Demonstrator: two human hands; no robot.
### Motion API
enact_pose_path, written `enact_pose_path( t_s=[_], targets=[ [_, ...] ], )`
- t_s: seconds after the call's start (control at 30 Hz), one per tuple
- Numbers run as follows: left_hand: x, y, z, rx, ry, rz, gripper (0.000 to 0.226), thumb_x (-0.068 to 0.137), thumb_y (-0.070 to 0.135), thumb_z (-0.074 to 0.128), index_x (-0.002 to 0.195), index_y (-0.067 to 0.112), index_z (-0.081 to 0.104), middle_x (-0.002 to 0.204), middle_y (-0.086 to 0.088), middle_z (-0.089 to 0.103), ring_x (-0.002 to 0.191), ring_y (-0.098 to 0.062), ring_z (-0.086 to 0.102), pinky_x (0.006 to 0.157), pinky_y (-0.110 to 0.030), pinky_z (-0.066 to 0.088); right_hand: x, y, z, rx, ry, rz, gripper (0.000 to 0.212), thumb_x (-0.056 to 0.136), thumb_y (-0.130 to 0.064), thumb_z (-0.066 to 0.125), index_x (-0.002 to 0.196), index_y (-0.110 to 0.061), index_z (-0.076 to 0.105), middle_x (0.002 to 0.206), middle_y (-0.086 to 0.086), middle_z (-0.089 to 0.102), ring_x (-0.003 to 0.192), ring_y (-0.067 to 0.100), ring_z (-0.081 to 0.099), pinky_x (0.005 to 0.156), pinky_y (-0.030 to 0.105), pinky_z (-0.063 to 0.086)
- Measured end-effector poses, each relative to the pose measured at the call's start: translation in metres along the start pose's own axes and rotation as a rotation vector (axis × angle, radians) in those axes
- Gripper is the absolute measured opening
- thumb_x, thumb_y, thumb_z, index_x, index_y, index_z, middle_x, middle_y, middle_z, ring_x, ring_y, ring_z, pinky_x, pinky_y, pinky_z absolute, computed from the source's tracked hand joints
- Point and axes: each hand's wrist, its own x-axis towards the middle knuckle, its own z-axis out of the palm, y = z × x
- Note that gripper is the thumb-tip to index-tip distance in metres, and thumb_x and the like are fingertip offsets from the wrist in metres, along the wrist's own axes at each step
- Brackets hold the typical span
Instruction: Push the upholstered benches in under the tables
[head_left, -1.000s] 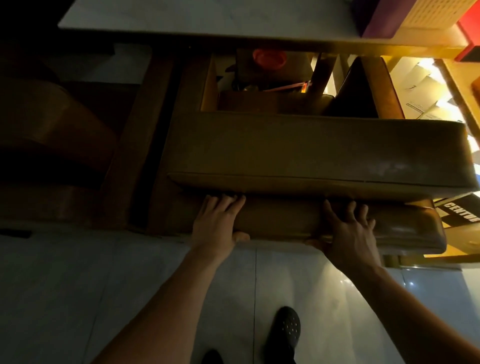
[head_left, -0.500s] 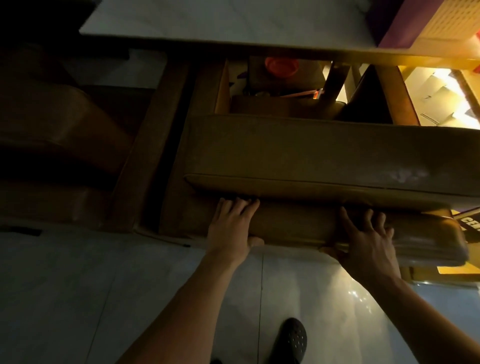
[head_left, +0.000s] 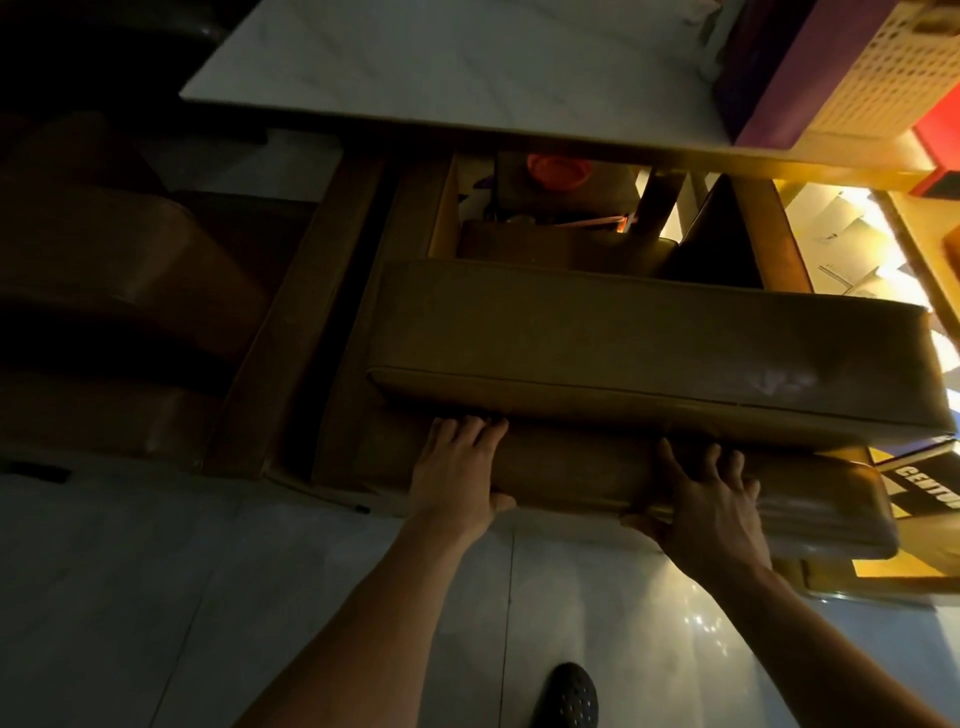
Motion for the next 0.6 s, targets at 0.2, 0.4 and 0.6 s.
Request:
enact_pose_path(
  t_s=[0.2,0.4,0.6],
  targets=[
    [-0.008,0.005,-0.019,-0.027,-0.121,-0.020,0.089,0.088,0.046,0.067,0.156,0.031,0.012,0.161,0.007,0.017,0.147,-0.020,0.012,0.118,-0.040,0.022,-0.007,0.004,-0.012,-0.001,-0.058,-0.035,0.106,0.082,-0.081,0.045,0.159,-0.030,-0.008,0.163,0.023,-0.002,0.149,0.050,0.000,0.119,0.057,0.024],
    [-0.031,0.007,-0.043,-0.096,-0.249,-0.037,0.079,0.091,0.047,0.063,0.155,0.031,0.019,0.164,0.008,0.010,0.149,-0.019,0.009,0.116,-0.046,0.029,-0.030,0.007,-0.024,0.113,-0.110,-0.084,0.099,0.085,-0.076,0.049,0.159,-0.032,0.001,0.165,0.014,0.002,0.151,0.038,0.007,0.117,0.045,0.034],
    [-0.063,-0.017,-0.074,-0.155,-0.274,-0.078,0.079,0.089,0.055,0.063,0.153,0.032,0.023,0.161,0.002,0.022,0.145,-0.023,0.023,0.114,-0.043,0.031,-0.065,-0.013,-0.044,0.255,-0.085,-0.090,0.083,0.087,-0.071,0.053,0.155,-0.035,0.024,0.163,0.004,0.025,0.146,0.025,0.031,0.109,0.037,0.041]
  ],
)
